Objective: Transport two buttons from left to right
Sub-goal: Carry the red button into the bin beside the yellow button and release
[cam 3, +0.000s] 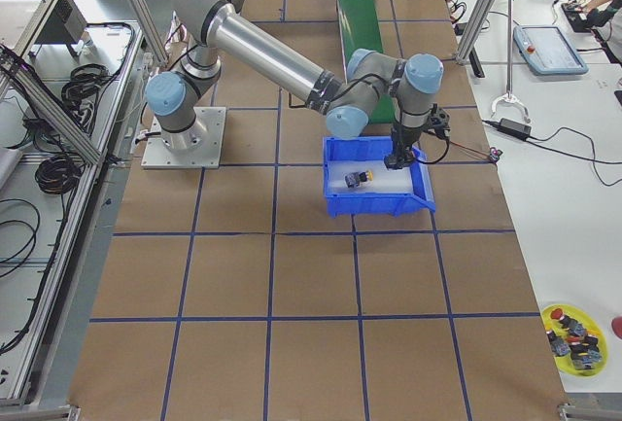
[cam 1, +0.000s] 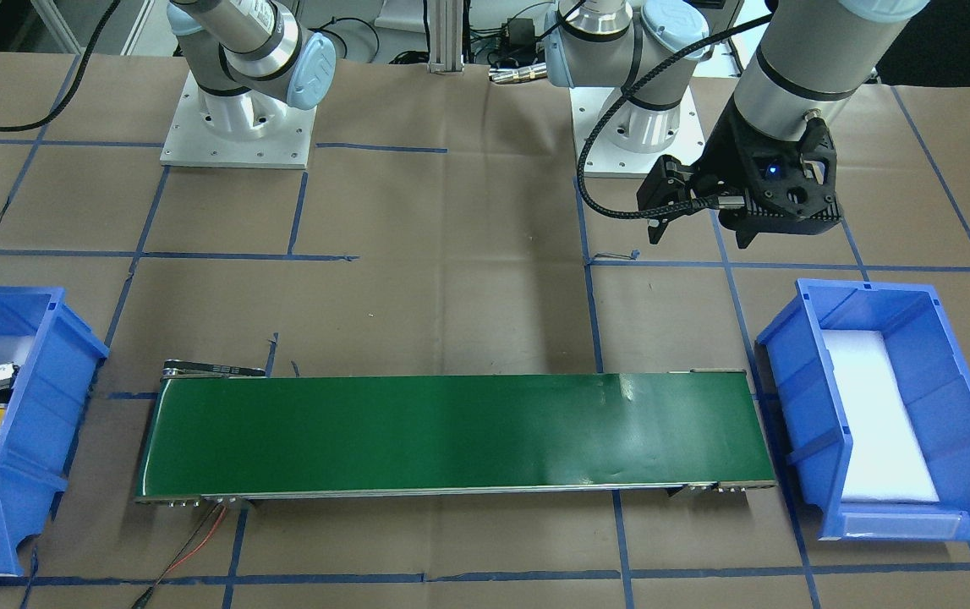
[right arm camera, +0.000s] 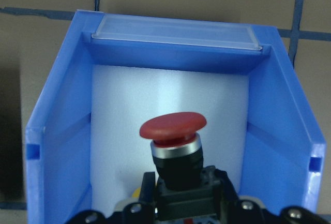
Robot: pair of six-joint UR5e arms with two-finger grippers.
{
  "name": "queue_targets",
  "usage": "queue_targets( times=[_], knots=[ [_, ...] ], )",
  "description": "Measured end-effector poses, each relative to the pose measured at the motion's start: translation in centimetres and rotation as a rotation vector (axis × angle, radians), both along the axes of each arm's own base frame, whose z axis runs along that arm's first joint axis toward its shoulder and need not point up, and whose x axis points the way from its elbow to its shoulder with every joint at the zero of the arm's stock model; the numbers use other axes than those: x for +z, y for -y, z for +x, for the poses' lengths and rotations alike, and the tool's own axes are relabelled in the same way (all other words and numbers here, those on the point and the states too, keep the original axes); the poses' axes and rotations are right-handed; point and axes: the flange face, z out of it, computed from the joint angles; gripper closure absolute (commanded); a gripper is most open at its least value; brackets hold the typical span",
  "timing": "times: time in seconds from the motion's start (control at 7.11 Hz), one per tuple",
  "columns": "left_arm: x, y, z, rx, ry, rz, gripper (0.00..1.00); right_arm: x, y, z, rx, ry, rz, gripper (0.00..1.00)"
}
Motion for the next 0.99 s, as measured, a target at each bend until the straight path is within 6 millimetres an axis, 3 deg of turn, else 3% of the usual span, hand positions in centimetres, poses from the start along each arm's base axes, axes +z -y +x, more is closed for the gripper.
queue_targets(
  times=[0.42,0.7,0.84,0.99],
  knots=[
    [0.0,0.0,0.0,0.000,0.000,-0.002,0.00,-6.3,1.9,-0.7,-0.036,0.026,0.028,0.97],
    [0.1,0.0,0.0,0.000,0.000,-0.002,0.00,-8.5,2.2,-0.8,-0.045,0.032,0.042,0.95],
    [0.1,0.0,0.0,0.000,0.000,-0.002,0.00,-8.9,2.2,-0.7,-0.054,0.034,0.048,0.72],
    [0.1,0.0,0.0,0.000,0.000,-0.002,0.00,-9.2,2.2,-0.6,-0.058,0.036,0.055,0.01]
  ],
)
